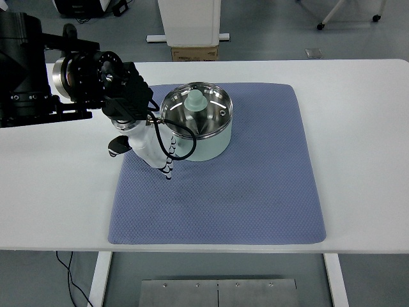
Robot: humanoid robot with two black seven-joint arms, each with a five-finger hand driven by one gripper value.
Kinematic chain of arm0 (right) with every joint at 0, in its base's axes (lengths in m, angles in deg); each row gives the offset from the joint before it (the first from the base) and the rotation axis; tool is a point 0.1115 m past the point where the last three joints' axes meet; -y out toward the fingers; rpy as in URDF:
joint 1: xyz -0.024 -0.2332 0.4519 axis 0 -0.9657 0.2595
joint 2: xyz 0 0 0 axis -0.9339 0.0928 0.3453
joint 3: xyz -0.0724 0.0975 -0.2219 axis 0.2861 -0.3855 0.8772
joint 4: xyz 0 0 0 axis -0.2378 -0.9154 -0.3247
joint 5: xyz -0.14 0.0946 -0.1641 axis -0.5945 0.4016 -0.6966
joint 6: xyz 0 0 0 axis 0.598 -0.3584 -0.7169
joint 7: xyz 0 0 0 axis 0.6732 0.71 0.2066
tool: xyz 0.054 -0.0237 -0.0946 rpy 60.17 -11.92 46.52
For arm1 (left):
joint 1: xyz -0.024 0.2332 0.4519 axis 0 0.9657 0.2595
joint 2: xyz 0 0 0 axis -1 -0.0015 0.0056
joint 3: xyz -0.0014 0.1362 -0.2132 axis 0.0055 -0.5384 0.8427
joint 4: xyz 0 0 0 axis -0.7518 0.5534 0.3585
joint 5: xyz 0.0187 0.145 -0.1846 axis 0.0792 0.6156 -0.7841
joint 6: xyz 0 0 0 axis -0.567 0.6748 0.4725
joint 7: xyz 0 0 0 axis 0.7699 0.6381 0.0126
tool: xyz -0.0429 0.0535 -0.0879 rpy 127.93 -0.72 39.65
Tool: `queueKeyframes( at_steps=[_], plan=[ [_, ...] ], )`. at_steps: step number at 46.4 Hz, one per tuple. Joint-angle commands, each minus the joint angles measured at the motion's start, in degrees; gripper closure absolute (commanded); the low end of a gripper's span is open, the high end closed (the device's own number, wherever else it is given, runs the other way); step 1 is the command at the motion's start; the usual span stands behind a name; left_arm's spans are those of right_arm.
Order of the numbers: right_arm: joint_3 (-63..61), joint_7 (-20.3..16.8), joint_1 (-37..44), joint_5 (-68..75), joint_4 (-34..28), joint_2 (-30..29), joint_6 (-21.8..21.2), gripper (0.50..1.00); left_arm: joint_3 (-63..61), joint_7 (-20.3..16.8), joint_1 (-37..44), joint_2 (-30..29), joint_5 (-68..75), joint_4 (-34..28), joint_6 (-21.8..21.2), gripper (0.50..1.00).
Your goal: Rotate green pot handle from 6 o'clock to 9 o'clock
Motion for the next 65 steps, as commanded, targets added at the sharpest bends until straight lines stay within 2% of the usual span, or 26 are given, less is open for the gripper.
queueKeyframes(
  at_steps=[1,20,31,42,54,60,65],
  plan=[
    [0.01,0.0,0.01,0.0,0.0,0.0,0.0,0.5,0.14,0.01,0.07,0.19,-1.59,0.05,-0.01,0.5],
    [0.01,0.0,-0.08,0.0,0.0,0.0,0.0,0.5,4.27,0.01,1.91,1.86,-23.82,0.05,-0.01,0.5],
    [0.01,0.0,0.01,0.0,0.0,0.0,0.0,0.5,6.82,0.01,2.79,2.39,-46.13,-1.18,-0.27,0.5],
    [0.01,0.0,0.01,0.0,0.0,0.0,0.0,0.5,6.74,0.01,2.97,3.27,-73.11,-7.06,-2.55,0.5],
    [0.01,0.0,0.01,0.0,0.0,0.0,0.0,0.5,6.65,0.01,5.25,3.18,-95.27,-13.13,-3.35,0.5],
    [0.01,0.0,0.01,0.0,0.0,0.0,0.0,0.5,6.56,0.01,6.66,3.09,-103.89,-16.64,-3.35,0.5],
    [0.01,0.0,0.01,0.0,0.0,0.0,0.0,0.5,6.56,0.01,7.1,2.83,-106.53,-17.09,-3.35,0.5]
  ],
)
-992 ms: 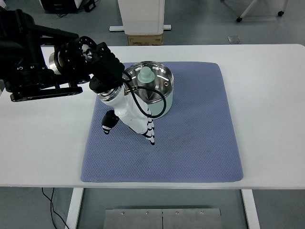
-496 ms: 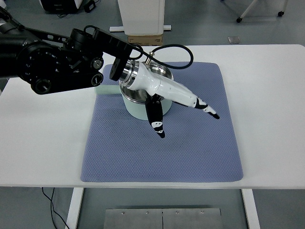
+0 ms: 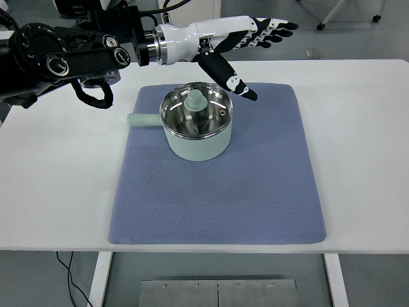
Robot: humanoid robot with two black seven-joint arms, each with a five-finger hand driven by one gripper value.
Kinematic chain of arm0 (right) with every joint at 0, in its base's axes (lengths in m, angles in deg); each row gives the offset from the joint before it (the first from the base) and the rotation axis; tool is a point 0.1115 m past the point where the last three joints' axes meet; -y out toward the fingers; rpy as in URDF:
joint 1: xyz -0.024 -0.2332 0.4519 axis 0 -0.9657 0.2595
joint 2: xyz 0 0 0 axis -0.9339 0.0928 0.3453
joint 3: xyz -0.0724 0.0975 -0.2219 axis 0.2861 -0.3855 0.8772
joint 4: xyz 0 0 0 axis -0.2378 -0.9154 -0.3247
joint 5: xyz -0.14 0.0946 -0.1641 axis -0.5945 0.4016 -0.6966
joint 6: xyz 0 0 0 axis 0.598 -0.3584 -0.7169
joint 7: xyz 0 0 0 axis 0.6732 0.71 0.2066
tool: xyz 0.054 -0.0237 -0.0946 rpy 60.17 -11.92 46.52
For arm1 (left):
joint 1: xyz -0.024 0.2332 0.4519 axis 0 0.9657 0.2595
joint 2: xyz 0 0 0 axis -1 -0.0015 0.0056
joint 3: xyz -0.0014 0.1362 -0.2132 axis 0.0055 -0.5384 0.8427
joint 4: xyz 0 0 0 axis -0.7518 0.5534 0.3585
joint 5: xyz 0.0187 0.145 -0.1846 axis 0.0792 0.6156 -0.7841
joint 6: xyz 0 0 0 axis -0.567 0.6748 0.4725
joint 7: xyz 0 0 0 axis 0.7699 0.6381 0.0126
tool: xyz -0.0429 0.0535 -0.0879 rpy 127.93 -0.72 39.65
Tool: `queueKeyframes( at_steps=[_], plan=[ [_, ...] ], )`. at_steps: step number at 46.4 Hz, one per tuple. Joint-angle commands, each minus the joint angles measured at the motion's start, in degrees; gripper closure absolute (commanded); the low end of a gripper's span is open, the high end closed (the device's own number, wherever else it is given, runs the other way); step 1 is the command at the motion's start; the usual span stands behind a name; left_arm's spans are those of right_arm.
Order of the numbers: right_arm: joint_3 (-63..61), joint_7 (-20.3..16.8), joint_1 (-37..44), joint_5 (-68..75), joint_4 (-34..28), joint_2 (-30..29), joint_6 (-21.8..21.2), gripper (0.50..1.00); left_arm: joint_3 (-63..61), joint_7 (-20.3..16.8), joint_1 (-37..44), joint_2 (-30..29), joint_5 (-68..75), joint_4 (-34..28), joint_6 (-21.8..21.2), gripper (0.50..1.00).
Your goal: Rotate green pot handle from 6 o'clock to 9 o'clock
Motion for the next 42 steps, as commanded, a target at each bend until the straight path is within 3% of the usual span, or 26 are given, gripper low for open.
queueKeyframes(
  at_steps=[1,42],
  plan=[
    [-0.01,0.0,0.0,0.0,0.0,0.0,0.0,0.5,-0.08,0.0,0.15,-0.29,-1.24,-0.19,0.02,0.5],
    [-0.01,0.0,0.0,0.0,0.0,0.0,0.0,0.5,-0.08,0.0,6.39,-3.63,-1.33,-1.69,0.28,0.5]
  ],
)
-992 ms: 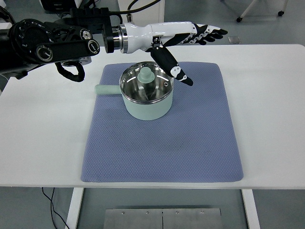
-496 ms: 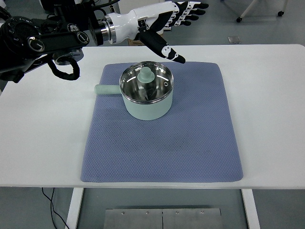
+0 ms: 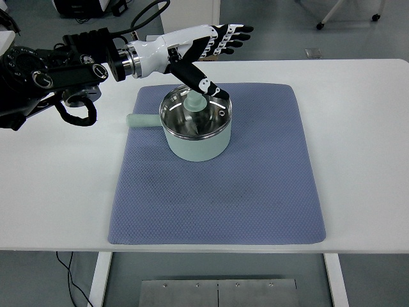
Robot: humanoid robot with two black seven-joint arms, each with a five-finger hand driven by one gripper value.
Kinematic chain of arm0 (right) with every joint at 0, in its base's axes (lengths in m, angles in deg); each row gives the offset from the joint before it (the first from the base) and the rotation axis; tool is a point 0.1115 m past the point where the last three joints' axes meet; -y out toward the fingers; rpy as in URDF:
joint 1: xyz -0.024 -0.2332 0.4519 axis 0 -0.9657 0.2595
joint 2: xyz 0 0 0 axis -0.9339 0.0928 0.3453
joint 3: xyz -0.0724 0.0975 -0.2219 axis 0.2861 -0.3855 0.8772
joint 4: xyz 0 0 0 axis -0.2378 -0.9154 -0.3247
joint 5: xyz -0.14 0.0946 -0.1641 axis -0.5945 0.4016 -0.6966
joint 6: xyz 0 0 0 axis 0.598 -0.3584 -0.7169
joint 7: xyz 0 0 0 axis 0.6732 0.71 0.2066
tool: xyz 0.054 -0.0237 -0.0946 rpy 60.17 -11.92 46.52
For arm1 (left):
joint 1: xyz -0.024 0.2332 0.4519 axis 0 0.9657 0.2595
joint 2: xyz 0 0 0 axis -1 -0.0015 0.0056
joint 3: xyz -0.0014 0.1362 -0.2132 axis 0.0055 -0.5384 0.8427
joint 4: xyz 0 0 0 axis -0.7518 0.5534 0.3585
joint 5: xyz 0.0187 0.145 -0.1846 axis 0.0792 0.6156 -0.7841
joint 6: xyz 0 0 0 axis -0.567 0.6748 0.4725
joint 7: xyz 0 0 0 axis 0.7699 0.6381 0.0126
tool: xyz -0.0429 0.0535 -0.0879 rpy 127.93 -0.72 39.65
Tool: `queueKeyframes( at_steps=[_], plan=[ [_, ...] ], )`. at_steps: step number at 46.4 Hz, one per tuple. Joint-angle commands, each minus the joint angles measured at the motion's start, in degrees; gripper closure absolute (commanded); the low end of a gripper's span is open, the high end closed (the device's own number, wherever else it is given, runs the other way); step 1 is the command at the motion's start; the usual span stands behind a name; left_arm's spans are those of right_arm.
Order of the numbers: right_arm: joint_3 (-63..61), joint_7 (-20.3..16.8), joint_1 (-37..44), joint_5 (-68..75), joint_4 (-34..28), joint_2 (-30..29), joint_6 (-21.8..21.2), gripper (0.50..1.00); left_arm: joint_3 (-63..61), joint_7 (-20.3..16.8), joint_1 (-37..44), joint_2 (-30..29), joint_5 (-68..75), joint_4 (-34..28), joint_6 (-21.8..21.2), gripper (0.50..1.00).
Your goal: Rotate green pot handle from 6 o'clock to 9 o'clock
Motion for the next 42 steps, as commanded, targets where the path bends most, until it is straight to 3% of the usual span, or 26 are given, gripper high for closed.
queueKeyframes(
  at_steps=[1,23,34,42],
  plan=[
    [0.01,0.0,0.01,0.0,0.0,0.0,0.0,0.5,0.28,0.0,0.09,-0.28,-0.59,-0.1,0.06,0.5],
    [0.01,0.0,0.01,0.0,0.0,0.0,0.0,0.5,0.55,0.0,6.15,0.24,-20.36,-5.55,-0.91,0.5],
    [0.01,0.0,0.01,0.0,0.0,0.0,0.0,0.5,1.07,0.0,10.81,0.24,-29.94,-5.99,-6.79,0.5],
    [0.01,0.0,0.01,0.0,0.0,0.0,0.0,0.5,6.43,0.0,13.8,-0.46,-32.5,-6.08,-8.02,0.5]
  ],
)
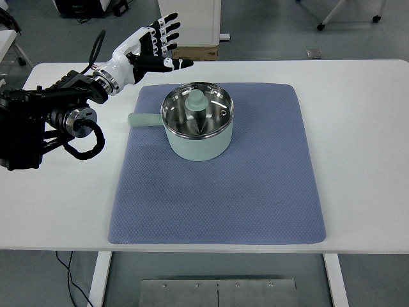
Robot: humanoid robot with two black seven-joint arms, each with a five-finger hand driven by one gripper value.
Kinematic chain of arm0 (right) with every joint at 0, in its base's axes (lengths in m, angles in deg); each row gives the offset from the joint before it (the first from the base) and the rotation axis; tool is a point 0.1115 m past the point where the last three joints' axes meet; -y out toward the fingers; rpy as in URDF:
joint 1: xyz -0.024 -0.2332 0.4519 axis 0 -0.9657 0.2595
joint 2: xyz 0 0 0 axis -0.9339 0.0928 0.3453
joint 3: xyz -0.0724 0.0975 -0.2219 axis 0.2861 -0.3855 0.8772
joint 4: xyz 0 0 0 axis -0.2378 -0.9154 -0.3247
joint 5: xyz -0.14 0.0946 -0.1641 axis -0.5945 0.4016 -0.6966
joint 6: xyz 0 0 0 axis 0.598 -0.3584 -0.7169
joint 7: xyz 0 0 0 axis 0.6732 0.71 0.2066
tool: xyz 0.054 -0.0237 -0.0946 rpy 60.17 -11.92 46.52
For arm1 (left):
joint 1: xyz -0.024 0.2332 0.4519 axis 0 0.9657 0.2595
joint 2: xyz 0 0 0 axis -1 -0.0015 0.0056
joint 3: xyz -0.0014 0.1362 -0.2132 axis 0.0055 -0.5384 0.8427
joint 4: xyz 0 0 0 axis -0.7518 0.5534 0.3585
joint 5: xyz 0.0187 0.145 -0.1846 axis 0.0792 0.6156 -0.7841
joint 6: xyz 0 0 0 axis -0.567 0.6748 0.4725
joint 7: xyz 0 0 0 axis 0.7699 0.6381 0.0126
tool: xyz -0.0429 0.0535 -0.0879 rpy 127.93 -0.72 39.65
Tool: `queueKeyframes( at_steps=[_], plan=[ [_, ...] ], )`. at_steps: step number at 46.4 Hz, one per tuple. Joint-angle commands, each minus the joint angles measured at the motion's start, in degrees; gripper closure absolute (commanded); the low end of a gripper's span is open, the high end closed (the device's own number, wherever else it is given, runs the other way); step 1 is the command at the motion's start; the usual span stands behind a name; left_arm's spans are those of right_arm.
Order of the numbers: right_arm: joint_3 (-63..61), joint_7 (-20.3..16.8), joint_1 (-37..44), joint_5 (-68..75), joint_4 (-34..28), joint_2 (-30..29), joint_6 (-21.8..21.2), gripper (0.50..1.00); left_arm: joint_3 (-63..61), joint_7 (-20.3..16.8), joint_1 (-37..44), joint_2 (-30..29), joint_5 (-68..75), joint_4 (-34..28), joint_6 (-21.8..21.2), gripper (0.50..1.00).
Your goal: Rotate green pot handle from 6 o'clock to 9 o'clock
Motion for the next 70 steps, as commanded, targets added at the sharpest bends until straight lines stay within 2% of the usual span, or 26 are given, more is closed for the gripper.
queueKeyframes(
  at_steps=[1,7,32,52,70],
  plan=[
    [0.0,-0.01,0.0,0.0,0.0,0.0,0.09,0.5,3.43,0.04,1.54,-0.37,-0.41,-0.07,-0.82,0.5],
    [0.0,-0.01,0.0,0.0,0.0,0.0,0.0,0.5,6.24,0.04,3.21,-2.21,-0.41,0.02,-3.2,0.5],
    [0.0,-0.01,0.0,0.0,0.0,0.0,0.0,0.5,12.39,0.04,11.29,-3.36,-0.58,-1.74,-5.57,0.5],
    [0.0,-0.01,0.0,0.0,0.0,0.0,0.0,0.5,20.13,0.04,19.47,-2.74,-0.5,-7.1,-5.57,0.5],
    [0.0,-0.01,0.0,0.0,0.0,0.0,0.0,0.5,26.73,0.04,22.63,-0.9,0.21,-7.54,-4.78,0.5]
  ],
)
